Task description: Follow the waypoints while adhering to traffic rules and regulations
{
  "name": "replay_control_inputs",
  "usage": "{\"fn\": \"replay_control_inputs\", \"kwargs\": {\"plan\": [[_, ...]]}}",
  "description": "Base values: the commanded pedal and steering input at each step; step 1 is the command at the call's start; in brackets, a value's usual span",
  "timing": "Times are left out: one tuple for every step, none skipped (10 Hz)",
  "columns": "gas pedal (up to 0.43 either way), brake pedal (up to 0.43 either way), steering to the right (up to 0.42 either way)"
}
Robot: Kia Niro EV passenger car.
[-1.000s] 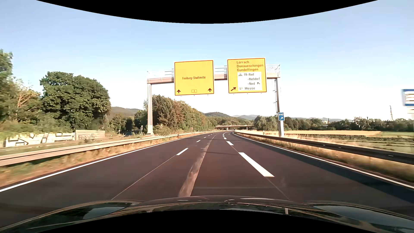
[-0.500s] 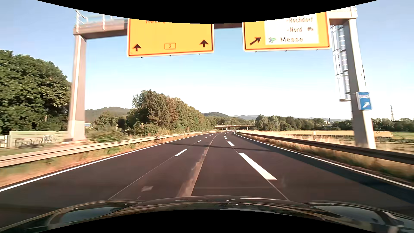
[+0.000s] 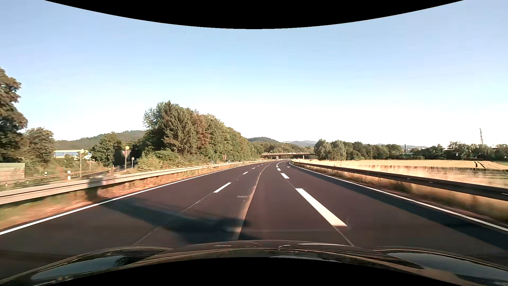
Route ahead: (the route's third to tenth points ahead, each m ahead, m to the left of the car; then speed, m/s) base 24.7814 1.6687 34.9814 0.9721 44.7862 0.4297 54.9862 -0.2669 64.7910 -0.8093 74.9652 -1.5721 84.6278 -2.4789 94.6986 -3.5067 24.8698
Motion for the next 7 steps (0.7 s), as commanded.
{"fn": "replay_control_inputs", "kwargs": {"plan": [[0.209,0.000,0.004],[0.209,0.000,0.004],[0.209,0.000,0.005],[0.209,0.000,0.005],[0.209,0.000,0.005],[0.209,0.000,0.006],[0.209,0.000,0.006]]}}
